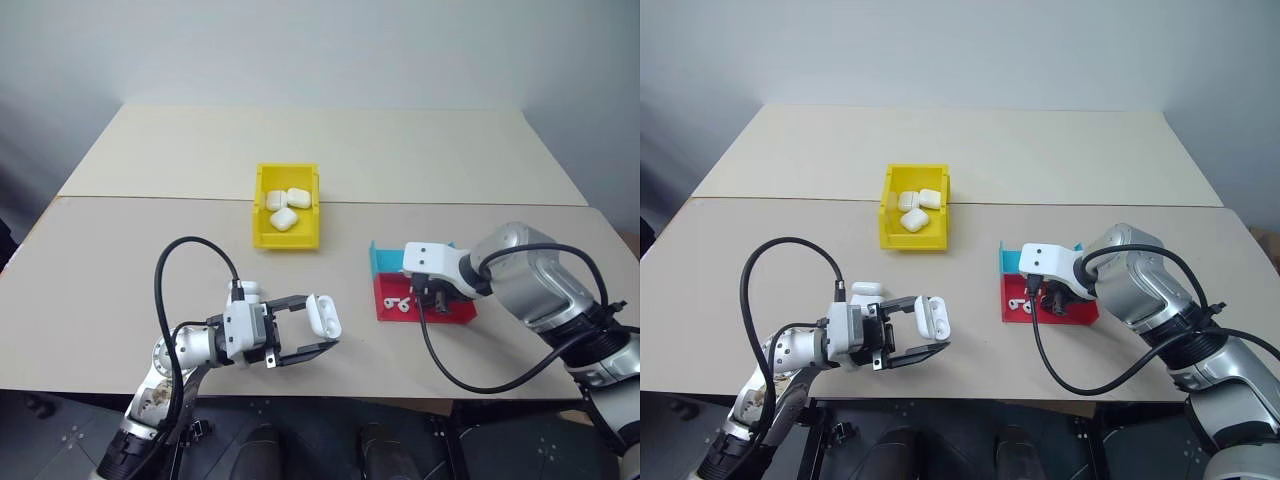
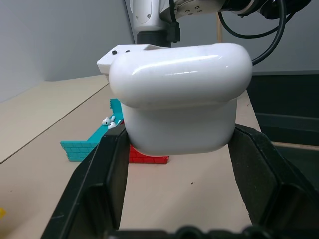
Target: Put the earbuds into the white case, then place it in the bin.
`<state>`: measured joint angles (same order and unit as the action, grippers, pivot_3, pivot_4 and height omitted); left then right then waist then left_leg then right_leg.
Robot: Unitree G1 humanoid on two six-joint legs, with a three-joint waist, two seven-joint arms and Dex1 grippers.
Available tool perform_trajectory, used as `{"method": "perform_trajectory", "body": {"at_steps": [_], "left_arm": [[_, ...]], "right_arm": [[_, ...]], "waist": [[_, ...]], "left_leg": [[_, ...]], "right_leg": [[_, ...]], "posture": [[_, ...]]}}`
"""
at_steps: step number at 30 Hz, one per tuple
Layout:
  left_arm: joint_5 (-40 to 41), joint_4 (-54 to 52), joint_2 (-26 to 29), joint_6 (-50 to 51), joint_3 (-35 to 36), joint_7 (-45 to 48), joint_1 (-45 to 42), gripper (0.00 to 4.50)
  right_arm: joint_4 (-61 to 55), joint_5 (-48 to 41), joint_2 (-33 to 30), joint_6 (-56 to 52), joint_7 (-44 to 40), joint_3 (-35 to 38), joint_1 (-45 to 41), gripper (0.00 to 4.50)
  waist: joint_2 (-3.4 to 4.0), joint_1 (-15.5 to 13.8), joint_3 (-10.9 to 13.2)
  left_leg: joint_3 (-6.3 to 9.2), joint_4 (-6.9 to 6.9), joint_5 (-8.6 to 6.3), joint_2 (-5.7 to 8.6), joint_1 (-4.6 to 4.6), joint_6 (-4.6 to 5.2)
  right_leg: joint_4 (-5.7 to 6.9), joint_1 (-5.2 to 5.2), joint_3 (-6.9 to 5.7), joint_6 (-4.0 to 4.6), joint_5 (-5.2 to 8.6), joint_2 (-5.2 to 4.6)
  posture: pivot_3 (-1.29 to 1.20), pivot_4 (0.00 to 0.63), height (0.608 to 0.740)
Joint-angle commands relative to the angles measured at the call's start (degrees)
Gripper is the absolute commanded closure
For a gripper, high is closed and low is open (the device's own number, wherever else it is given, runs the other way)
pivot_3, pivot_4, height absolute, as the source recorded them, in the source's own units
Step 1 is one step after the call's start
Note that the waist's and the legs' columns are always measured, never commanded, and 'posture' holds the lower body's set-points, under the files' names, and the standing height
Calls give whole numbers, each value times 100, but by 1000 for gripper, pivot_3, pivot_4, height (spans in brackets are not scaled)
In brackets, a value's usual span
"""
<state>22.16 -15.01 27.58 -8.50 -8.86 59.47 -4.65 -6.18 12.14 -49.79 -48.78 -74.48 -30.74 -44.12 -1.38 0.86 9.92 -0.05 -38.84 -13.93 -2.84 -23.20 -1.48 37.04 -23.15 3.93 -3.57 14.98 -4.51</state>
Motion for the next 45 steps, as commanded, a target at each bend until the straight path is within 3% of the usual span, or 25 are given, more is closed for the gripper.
{"method": "perform_trajectory", "body": {"at_steps": [1, 10, 17, 25, 31, 34, 38, 45], "left_arm": [[13, -240, 28, -11, 7, -25, -27, 1783], [33, -243, 12, 21, 4, -39, -50, 1783], [297, -254, -89, 125, 86, -55, -233, 1783], [869, -535, -10, 1501, 83, -236, -1263, 1783], [905, -307, -57, 2004, -74, 23, -2256, 1783], [1045, -145, -197, 2111, -47, 181, -2618, 1783], [1192, -61, -243, 2165, -14, 493, -2870, 1783], [1299, -1, -224, 2200, 51, 811, -2893, 1783]], "right_arm": [[-59, -16, -56, 74, 39, 95, -59, 3257], [-130, -18, -127, 132, 15, 104, -18, 3257], [-676, -251, -370, -114, -9, 513, -54, 3257], [-1888, -1887, -510, -971, -66, 2821, -58, 3257], [-2310, -3449, 586, -569, 491, 4862, 135, 3257], [-2414, -4169, 1250, 74, 713, 5405, 189, 3257], [-2467, -4781, 1994, 1296, 759, 5494, 434, 3257], [-2159, -5576, 2648, 2410, 585, 5183, 806, 3257]], "waist": [[0, 0, 0], [0, 0, 0], [0, -3, 0], [1, -20, 1], [-1, 0, 1], [-1, 1, 1], [0, 7, 1], [0, 9, 1]], "left_leg": [[0, 0, 0, 0, 0, 0], [0, 0, 0, 0, 0, 0], [0, -1, 0, 0, -2, 0], [6, -1, 0, 0, -7, 1], [6, -1, -1, 1, -4, 2], [7, -1, -1, 1, -4, 2], [9, 4, -1, -1, -5, 2], [8, 2, -1, -1, -1, 2]], "right_leg": [[0, 0, 0, 0, 0, 0], [0, 0, 0, 0, 0, 0], [0, -1, 0, 0, 0, 0], [-1, 0, -4, 0, 0, 0], [-2, 4, -3, -1, 0, 2], [1, 4, -4, -1, 0, 4], [-1, 3, -4, -1, 0, 6], [3, 5, -4, -1, 0, 5]], "posture": [[0, 150, 740], [0, 150, 740], [0, 150, 740], [0, 150, 740], [0, 150, 740], [0, 150, 740], [0, 150, 740], [0, 150, 740]]}}
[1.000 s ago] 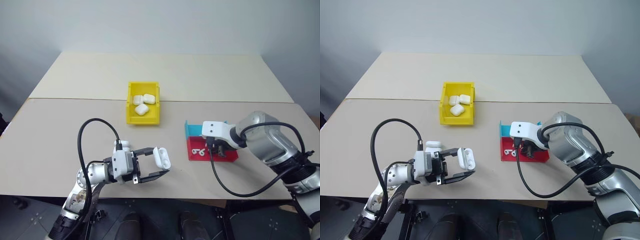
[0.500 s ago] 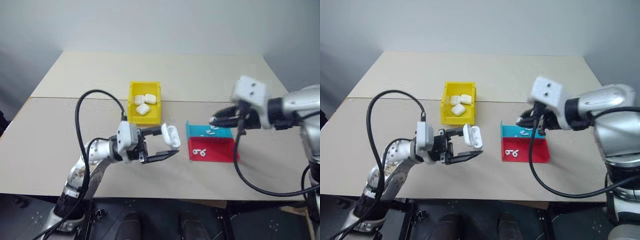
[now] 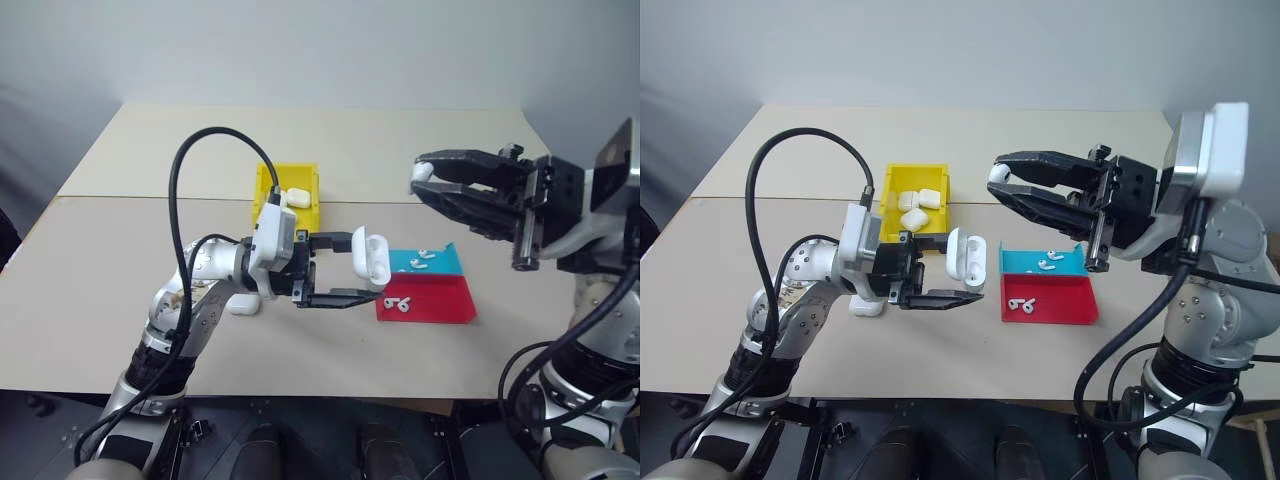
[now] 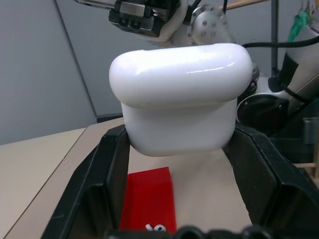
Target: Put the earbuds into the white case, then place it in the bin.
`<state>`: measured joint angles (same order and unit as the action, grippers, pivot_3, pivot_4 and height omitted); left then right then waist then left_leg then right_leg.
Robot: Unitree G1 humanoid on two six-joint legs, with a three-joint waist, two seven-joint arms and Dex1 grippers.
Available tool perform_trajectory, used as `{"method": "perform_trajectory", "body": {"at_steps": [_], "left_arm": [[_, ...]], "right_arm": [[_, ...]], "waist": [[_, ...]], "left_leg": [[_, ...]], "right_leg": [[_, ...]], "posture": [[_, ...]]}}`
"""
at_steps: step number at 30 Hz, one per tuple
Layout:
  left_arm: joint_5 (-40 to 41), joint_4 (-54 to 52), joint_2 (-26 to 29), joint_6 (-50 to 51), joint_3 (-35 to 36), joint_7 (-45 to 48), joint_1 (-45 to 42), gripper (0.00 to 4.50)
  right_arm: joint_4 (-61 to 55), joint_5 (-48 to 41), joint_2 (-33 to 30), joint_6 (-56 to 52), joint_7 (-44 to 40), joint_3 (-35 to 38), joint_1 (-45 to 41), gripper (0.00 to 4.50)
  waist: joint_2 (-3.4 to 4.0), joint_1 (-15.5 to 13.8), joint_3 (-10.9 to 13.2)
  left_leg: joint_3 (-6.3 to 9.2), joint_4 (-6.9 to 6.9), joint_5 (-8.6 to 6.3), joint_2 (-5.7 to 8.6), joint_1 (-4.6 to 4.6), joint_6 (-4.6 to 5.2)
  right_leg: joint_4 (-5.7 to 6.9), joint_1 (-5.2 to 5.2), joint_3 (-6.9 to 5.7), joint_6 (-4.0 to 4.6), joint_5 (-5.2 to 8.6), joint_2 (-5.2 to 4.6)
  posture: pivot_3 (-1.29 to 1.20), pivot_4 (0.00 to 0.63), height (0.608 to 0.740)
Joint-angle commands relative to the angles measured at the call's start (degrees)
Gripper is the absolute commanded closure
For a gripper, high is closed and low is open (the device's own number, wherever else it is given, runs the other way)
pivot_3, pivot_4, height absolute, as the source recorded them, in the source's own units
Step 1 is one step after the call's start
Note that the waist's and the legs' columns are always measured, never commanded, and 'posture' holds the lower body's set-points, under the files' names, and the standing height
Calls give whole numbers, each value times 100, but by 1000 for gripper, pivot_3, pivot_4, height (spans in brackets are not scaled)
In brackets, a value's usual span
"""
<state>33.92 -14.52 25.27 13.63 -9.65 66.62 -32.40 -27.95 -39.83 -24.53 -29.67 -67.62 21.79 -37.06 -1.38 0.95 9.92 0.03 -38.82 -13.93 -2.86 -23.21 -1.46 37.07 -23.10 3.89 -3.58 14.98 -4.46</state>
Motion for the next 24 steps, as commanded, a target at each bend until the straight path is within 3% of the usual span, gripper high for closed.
{"method": "perform_trajectory", "body": {"at_steps": [1, 10, 24], "left_arm": [[105, -33, 11, -8, 125, 118, -131, 1783], [243, 20, -154, -134, 218, 387, -74, 1783], [238, -14, -248, -159, 205, 345, -15, 1783]], "right_arm": [[50, -436, 143, 615, -136, -125, 143, 3257], [372, -208, 124, 1628, -362, -884, 590, 3257], [539, -17, -158, 1979, -135, -1358, 760, 3257]], "waist": [[0, -1, 0], [0, -2, 0], [0, -6, 0]], "left_leg": [[0, 0, 0, 0, 1, 0], [0, 0, 0, 0, 1, 0], [0, 0, 0, 0, 1, 0]], "right_leg": [[0, 0, 0, 0, 0, 0], [0, 0, 0, 0, 0, 0], [-1, 0, 0, 0, 0, 0]], "posture": [[0, 150, 740], [0, 150, 740], [0, 150, 740]]}}
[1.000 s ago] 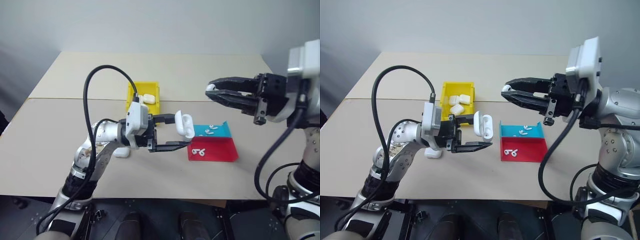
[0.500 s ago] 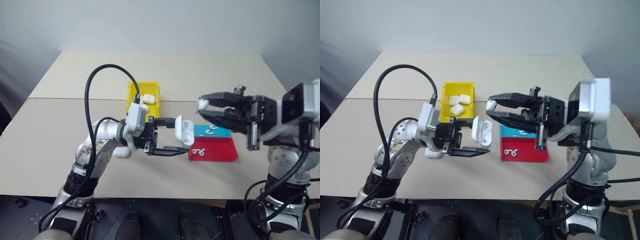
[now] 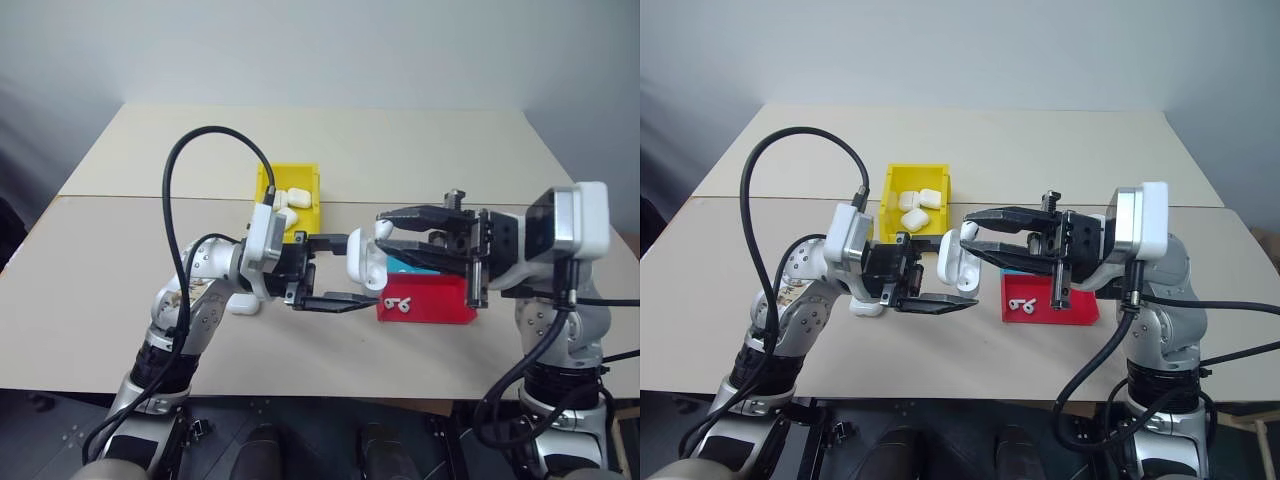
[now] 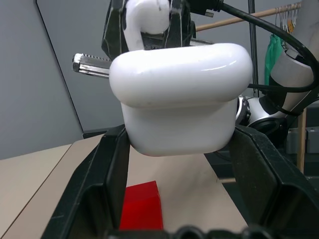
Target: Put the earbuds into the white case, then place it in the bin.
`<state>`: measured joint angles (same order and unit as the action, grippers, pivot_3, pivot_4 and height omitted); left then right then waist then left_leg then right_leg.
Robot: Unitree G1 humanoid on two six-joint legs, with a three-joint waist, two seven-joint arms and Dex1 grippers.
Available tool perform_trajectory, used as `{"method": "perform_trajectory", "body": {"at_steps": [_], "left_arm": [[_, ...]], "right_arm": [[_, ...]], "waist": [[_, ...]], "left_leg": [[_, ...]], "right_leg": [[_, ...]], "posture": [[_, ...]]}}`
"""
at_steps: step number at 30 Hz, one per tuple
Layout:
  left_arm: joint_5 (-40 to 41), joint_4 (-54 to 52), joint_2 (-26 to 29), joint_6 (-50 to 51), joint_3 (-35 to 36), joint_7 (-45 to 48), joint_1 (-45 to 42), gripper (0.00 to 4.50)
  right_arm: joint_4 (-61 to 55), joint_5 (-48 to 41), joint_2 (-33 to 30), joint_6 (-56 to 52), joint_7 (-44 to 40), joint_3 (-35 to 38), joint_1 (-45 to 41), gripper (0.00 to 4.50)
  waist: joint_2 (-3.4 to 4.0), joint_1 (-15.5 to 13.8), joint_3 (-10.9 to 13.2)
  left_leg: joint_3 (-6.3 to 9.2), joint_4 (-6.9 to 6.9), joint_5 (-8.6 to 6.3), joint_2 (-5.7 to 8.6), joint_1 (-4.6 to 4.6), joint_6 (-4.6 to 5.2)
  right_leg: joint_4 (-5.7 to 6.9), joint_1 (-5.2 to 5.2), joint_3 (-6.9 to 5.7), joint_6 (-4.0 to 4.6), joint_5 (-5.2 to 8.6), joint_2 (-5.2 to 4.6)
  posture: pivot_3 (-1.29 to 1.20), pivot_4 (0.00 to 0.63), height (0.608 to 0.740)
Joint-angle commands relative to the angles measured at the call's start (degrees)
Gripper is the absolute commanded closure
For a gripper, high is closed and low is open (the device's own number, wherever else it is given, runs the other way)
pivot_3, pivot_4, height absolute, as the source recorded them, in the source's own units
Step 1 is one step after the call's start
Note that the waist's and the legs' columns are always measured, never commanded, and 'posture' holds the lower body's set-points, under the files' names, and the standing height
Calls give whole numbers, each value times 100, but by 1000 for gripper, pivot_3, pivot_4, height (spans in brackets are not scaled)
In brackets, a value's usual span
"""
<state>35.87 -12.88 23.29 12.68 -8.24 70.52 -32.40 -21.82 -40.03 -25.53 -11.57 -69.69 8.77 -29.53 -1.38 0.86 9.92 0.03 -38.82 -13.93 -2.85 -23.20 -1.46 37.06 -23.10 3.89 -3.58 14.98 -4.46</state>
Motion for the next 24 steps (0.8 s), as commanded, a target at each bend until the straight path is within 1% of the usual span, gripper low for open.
{"method": "perform_trajectory", "body": {"at_steps": [1, 20, 21, 24], "left_arm": [[37, -181, -53, -63, 59, -48, -11, 1783], [-101, -44, -150, -199, 60, 5, -37, 1783], [-113, -45, -161, -201, 63, 6, -35, 1783], [-140, -44, -174, -197, 73, 18, -28, 1783]], "right_arm": [[-68, 4, -68, 173, 79, -73, 15, 3257], [24, 107, -352, 306, 80, -304, 204, 3257], [30, 113, -381, 291, 73, -323, 208, 3089], [26, 179, -421, 394, 37, -384, 259, 2346]], "waist": [[0, 5, 0], [0, 1, 0], [0, 1, 0], [0, 0, 0]], "left_leg": [[0, 0, 0, 0, 1, 0], [0, 0, 0, 0, 0, 0], [0, 0, 0, 0, 0, 0], [0, 0, 0, 0, 0, 0]], "right_leg": [[0, 0, 0, 0, 0, 0], [0, 0, 0, 0, 0, 0], [0, 0, 0, 0, 0, 0], [-1, 0, 0, 0, 0, 0]], "posture": [[0, 150, 740], [0, 150, 740], [0, 150, 740], [0, 150, 740]]}}
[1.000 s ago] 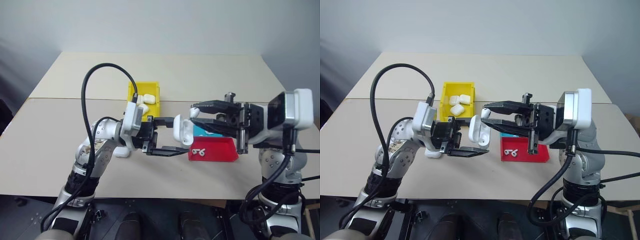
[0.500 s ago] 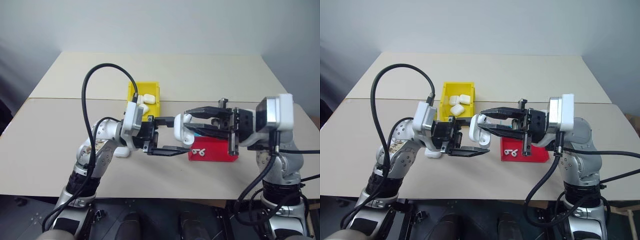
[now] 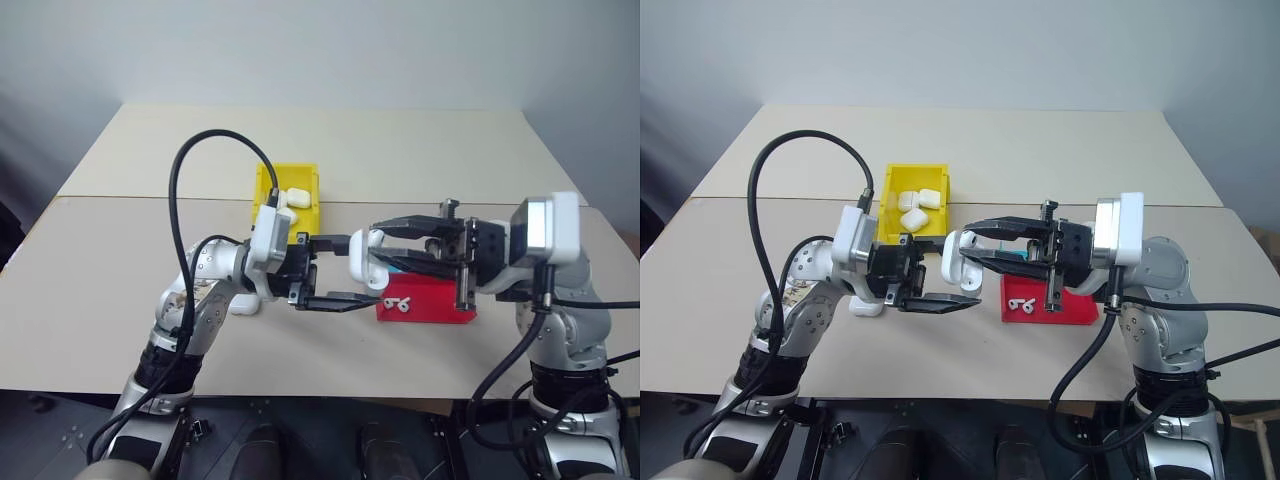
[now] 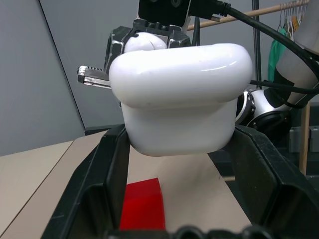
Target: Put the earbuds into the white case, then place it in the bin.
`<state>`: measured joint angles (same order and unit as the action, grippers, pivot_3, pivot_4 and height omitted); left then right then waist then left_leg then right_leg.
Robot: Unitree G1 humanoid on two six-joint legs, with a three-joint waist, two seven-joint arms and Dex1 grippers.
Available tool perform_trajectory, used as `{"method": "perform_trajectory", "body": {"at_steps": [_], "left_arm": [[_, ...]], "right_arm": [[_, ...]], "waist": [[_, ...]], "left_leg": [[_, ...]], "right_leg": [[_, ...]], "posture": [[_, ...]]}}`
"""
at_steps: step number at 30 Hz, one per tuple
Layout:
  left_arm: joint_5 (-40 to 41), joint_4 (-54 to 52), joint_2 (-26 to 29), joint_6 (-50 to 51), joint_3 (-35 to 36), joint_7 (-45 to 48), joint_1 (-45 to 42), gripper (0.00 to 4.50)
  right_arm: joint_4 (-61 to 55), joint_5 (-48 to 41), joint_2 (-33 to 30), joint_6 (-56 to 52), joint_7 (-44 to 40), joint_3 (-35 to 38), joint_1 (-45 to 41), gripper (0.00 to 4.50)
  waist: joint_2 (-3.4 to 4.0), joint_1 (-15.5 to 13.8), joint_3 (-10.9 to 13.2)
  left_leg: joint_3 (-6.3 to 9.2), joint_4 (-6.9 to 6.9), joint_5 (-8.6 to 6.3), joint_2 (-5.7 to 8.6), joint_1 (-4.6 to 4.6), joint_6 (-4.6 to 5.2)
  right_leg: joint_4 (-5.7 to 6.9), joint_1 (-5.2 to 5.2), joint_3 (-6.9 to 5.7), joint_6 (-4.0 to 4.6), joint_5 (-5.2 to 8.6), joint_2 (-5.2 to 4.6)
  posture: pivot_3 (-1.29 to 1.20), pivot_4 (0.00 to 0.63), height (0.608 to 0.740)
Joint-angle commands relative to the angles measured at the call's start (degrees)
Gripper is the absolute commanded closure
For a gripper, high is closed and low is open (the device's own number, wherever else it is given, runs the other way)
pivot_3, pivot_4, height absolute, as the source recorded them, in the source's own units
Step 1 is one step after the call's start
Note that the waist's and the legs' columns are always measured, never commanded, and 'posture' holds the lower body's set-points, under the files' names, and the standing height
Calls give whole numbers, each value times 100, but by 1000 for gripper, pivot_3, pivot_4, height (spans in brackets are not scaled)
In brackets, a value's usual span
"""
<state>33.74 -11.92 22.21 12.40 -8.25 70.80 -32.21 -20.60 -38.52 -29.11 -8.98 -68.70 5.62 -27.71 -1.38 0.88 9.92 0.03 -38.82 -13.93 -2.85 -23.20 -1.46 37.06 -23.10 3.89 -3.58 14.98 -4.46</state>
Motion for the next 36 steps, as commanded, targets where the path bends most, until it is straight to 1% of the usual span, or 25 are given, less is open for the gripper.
{"method": "perform_trajectory", "body": {"at_steps": [1, 2, 8, 11, 13, 15, 17, 18, 20, 22, 23, 25, 27, 32, 36], "left_arm": [[55, -140, -49, -159, 71, 1, -48, 1783], [43, -132, -42, -161, 74, 9, -45, 1783], [-103, -37, -65, -247, 78, -38, 16, 1783], [-390, 88, 44, -505, 45, 5, 168, 1783], [-779, 264, 320, -1068, 25, 252, 478, 1783], [-1000, 278, 557, -1287, 9, 330, 693, 1783], [-986, 198, 765, -1432, 94, 415, 1019, 1783], [-972, 178, 817, -1488, 115, 437, 1112, 1783], [-911, 36, 885, -1415, 163, 335, 1321, 1783], [-926, -90, 900, -1414, 163, 225, 1527, 1783], [-941, -115, 901, -1431, 152, 198, 1572, 1783], [-983, -197, 847, -1445, 114, 62, 1680, 1783], [-1016, -275, 802, -1440, 74, -58, 1739, 1783], [-1154, -429, 799, -1364, -23, -283, 1761, 1783], [-1148, -527, 787, -1348, -40, -416, 1787, 1783]], "right_arm": [[-100, 50, -57, 178, -41, -73, 88, 2022], [-98, 63, -56, 213, -25, -72, 90, 1668], [-43, 24, -173, 258, -31, 21, 72, 1668], [18, -71, -434, 21, 82, 206, -40, 1668], [343, 127, -1237, -1001, 353, 164, -517, 1668], [613, 322, -1769, -1647, 509, 12, -895, 1668], [1091, 760, -2304, -2155, 265, -514, -1524, 1668], [1240, 900, -2454, -2296, 164, -693, -1725, 1668], [1736, 1501, -2669, -2275, -255, -1337, -2287, 1668], [2583, 2397, -2634, -1982, -834, -2243, -3032, 1668], [2865, 2646, -2583, -1869, -1001, -2481, -3247, 1668], [3847, 3399, -2288, -1340, -1284, -3106, -3833, 1668], [4724, 3951, -1966, -808, -1448, -3505, -4275, 1668], [6382, 4843, -1370, 638, -1814, -4039, -4800, 1668], [7519, 5462, -892, 1297, -1488, -4202, -5040, 1668]], "waist": [[0, -2, 0], [0, -3, 0], [0, -2, 0], [0, -2, 0], [11, 26, 3], [12, 32, 4], [12, 34, 4], [14, 36, 4], [14, 27, 5], [15, 39, 5], [15, 38, 5], [15, 37, 5], [15, 40, 5], [17, 10, 6], [18, 16, 7]], "left_leg": [[0, 0, 0, 0, 0, 0], [0, 0, 0, 0, 0, 0], [0, -1, 0, 0, 0, 0], [0, 0, 0, 0, 0, 0], [-2, -1, 0, 0, 0, 0], [-10, -1, 0, 2, 4, 0], [-6, 7, 0, -3, 7, 1], [-7, 9, 0, -5, 4, 1], [-6, 11, 0, -7, 1, 1], [-12, 6, -1, -6, -1, 2], [-14, 6, -1, -6, -2, 2], [-15, 3, -1, -7, -2, 3], [-15, 6, -1, -6, -3, 3], [-15, 7, -1, -6, -10, 3], [-16, 6, -1, -6, -10, 2]], "right_leg": [[0, 0, 0, 0, 0, 0], [-1, 0, 0, 0, 0, 0], [0, 0, 0, 0, 0, 0], [-1, 0, 0, 0, 0, 0], [0, 0, 1, 0, 0, -1], [2, -2, 9, 1, 0, -4], [0, -3, 4, 6, 2, 2], [1, -7, 5, 7, 3, 2], [-4, -9, 2, 8, 4, 2], [-5, -12, 5, 7, 3, 0], [-5, -10, 5, 7, 3, 0], [-4, -12, 6, 7, 3, 0], [-3, -14, 6, 7, 3, 0], [-4, -21, 4, 7, 3, -1], [-3, -21, 3, 7, 2, -2]], "posture": [[0, 150, 740], [0, 150, 740], [0, 150, 740], [0, 150, 740], [0, 150, 740], [0, 150, 740], [0, 150, 740], [0, 150, 740], [0, 150, 740], [0, 150, 740], [0, 150, 740], [0, 150, 740], [0, 150, 740], [0, 150, 740], [0, 150, 740]]}}
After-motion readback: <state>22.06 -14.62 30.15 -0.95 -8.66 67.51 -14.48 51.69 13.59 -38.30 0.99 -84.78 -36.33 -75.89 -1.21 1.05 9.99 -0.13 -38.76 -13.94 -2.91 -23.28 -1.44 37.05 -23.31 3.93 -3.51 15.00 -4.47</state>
